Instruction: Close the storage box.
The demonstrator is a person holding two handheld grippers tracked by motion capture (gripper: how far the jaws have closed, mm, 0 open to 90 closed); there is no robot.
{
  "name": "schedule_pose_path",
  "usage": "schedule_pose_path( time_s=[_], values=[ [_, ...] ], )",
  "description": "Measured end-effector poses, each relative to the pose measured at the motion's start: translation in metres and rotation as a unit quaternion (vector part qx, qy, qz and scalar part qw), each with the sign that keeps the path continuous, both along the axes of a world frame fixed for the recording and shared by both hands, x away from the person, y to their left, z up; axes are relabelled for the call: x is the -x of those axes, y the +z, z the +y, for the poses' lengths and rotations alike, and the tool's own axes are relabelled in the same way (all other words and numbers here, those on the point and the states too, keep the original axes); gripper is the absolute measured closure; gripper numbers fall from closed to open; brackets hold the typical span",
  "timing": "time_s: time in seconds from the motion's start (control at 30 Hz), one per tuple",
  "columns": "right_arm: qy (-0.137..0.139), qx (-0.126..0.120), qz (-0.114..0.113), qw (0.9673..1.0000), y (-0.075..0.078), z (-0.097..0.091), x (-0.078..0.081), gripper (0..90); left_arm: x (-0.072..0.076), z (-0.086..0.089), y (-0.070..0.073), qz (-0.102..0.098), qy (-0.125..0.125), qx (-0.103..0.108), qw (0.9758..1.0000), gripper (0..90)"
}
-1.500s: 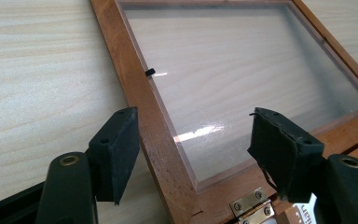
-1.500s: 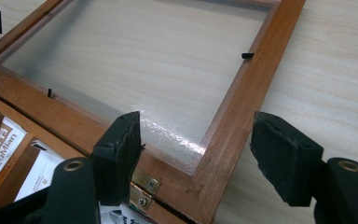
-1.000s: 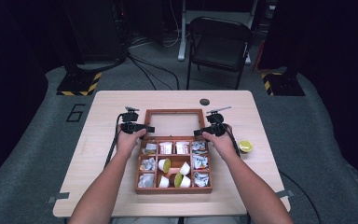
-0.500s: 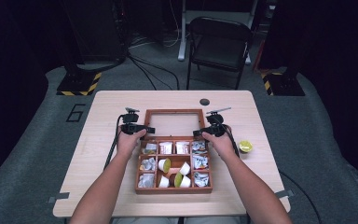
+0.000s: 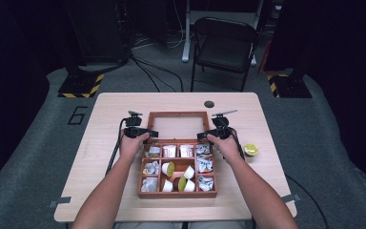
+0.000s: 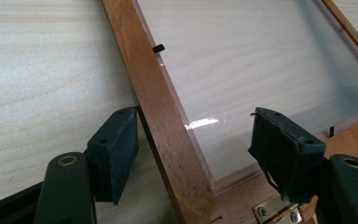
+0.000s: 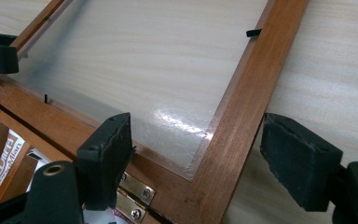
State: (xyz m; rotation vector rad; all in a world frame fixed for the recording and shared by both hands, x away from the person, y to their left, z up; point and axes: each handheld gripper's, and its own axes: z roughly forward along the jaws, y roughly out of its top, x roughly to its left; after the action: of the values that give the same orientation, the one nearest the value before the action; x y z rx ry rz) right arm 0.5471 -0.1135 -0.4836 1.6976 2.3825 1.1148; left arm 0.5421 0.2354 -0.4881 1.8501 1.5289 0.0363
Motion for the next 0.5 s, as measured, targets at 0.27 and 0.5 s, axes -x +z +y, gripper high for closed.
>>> schedule_pose_path(
  time_s=[0.27,0.5],
  values=[
    [-0.005,-0.012,0.01,0.9999,-0.0031,-0.0012,-0.0028,24.4,-0.0017,0.0006,-0.0024,-0.001,-0.004,0.005,1.0,30.4],
    [-0.002,-0.019,0.014,0.9997,-0.0066,0.0,-0.0057,24.4,-0.0021,0.0001,-0.0039,0.003,-0.003,0.014,0.9999,29.8]
  ],
)
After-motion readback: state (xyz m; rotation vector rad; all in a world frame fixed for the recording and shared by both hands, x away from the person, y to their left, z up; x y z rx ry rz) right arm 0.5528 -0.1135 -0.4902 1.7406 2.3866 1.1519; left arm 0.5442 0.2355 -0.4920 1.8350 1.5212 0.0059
